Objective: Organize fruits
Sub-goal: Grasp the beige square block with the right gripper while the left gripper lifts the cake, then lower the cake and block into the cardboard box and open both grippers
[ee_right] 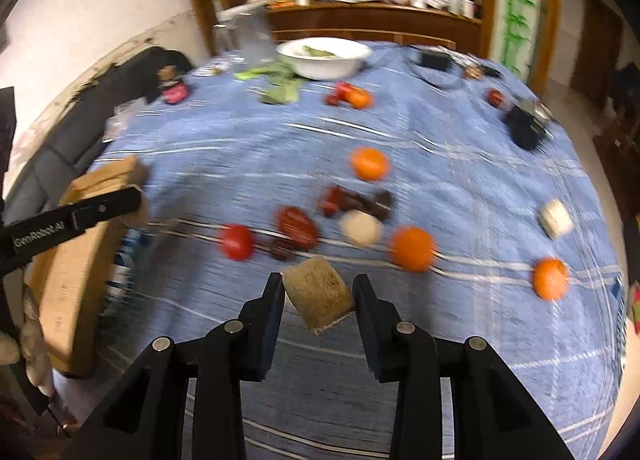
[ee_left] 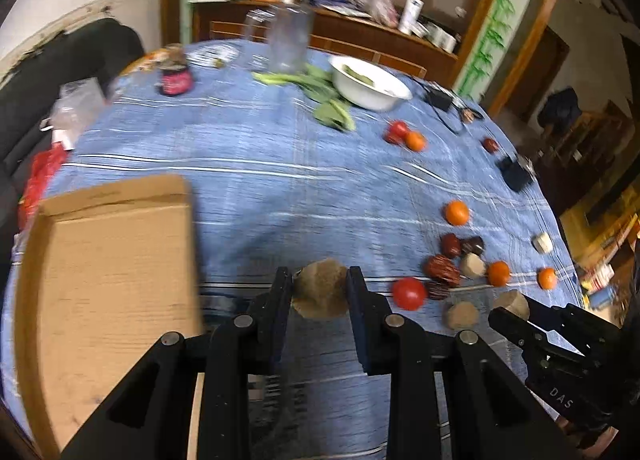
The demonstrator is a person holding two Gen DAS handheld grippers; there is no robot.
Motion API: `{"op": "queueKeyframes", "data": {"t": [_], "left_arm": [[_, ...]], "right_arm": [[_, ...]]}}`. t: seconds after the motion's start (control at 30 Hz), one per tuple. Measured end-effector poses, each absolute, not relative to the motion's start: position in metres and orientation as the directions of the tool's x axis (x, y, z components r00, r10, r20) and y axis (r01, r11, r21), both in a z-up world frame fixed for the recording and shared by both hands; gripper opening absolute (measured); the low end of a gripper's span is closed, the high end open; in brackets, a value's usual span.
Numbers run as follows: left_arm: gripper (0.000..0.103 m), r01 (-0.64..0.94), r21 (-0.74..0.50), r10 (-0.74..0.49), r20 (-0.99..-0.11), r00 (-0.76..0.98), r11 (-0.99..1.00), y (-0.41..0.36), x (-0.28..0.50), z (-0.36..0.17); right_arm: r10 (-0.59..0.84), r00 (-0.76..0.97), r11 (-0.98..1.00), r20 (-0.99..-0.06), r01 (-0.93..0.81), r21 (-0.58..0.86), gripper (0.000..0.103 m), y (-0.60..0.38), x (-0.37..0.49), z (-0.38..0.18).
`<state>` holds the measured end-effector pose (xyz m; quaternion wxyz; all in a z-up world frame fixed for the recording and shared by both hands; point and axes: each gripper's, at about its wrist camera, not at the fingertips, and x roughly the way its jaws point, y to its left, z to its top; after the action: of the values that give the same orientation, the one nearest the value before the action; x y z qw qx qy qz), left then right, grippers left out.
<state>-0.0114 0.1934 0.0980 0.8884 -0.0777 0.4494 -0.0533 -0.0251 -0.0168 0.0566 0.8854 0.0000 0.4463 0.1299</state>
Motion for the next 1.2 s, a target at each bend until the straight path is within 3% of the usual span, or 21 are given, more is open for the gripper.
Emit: {"op": "queueKeyframes", "data": {"t": [0.2, 0.4, 0.73, 1.07, 1.2], "left_arm": [[0.027, -0.095, -0.163, -0.068, -0.776, 0.627, 0.982, 0.266, -0.023, 0.113], [0.027, -0.191, -0.121, 0.015, -0.807, 0.590, 0.974, 0.329, -0.017, 0.095], [0.026, -0.269, -0.052, 0.090, -0.868, 0.489, 0.962, 0.386, -0.002, 0.049], [0.026, -0.274, -0.033, 0.110, -0.865, 0.489, 0.961, 0.392, 0.001, 0.051], [0.033, -0.286, -0.019, 0.130, -0.862, 0.491, 0.958, 0.392, -0.003, 0.057]], "right_arm": [[0.379, 0.502, 0.894, -0.777, -0.416, 0.167, 0.039, 0.075, -0.015, 0.072], [0.487, 0.381, 0.821, -0.786, -0.507, 0.263, 0.039, 0.166, 0.007, 0.065], [0.438, 0.312, 0.829, -0.843, -0.504, 0.244, 0.039, 0.253, 0.046, 0.016], [0.407, 0.306, 0.831, -0.861, -0.516, 0.209, 0.040, 0.273, 0.047, 0.003], [0.404, 0.312, 0.831, -0.860, -0.517, 0.203, 0.040, 0.272, 0.047, 0.003]]}}
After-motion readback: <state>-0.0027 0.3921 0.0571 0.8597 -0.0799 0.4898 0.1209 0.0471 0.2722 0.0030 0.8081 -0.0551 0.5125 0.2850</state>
